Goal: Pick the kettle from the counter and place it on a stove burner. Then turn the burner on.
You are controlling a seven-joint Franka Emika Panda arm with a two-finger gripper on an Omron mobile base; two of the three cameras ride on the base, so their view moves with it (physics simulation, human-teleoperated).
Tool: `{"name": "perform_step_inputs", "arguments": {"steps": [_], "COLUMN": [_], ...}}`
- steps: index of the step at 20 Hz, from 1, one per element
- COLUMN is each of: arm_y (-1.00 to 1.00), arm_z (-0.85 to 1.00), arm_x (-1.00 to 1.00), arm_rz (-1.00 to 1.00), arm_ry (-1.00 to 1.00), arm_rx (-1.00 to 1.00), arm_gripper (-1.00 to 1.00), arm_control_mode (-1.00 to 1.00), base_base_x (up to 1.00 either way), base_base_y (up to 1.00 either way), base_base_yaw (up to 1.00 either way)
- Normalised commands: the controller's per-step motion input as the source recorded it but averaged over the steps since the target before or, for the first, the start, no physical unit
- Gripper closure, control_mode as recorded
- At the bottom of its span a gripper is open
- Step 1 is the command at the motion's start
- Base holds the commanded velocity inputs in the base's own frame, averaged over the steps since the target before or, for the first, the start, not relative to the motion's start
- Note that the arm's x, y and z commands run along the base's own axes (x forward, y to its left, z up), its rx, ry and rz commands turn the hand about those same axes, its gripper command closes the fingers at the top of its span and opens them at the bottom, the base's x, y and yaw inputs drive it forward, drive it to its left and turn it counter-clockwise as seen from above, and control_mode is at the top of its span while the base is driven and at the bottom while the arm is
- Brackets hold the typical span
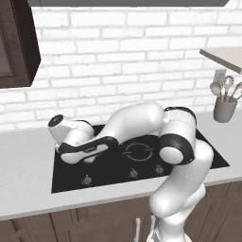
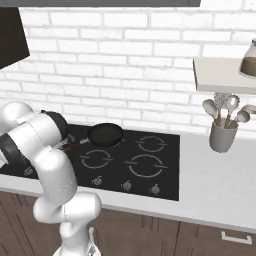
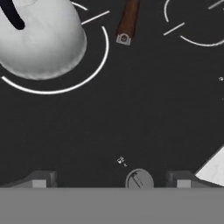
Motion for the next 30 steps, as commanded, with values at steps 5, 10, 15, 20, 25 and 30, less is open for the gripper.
{"name": "perform_step_inputs", "arguments": {"steps": [5,10,15,20,25,30], "arm_y": [-0.16,-0.30,-0.12,0.00,0.00,0.02], "arm_z": [0.01,0.00,0.00,0.00,-0.07,-0.16], "arm_x": [-0.24,-0.36,-0.37,-0.23,-0.05,0.01], "arm_rz": [0.10,0.19,0.22,0.15,0.03,0.00], "arm_ry": [0.06,0.03,0.04,0.16,0.15,0.06], "arm_rx": [0.22,0.06,0.00,0.00,0.00,0.00], "arm_gripper": [-1.00,-1.00,-1.00,-1.00,-1.00,-1.00], "arm_control_mode": [-1.00,-1.00,-1.00,-1.00,-1.00,-1.00], "base_base_x": [0.00,0.00,0.00,0.00,0.00,0.00], "base_base_y": [0.00,0.00,0.00,0.00,0.00,0.00], "base_base_yaw": [0.00,0.00,0.00,0.00,0.00,0.00]}}
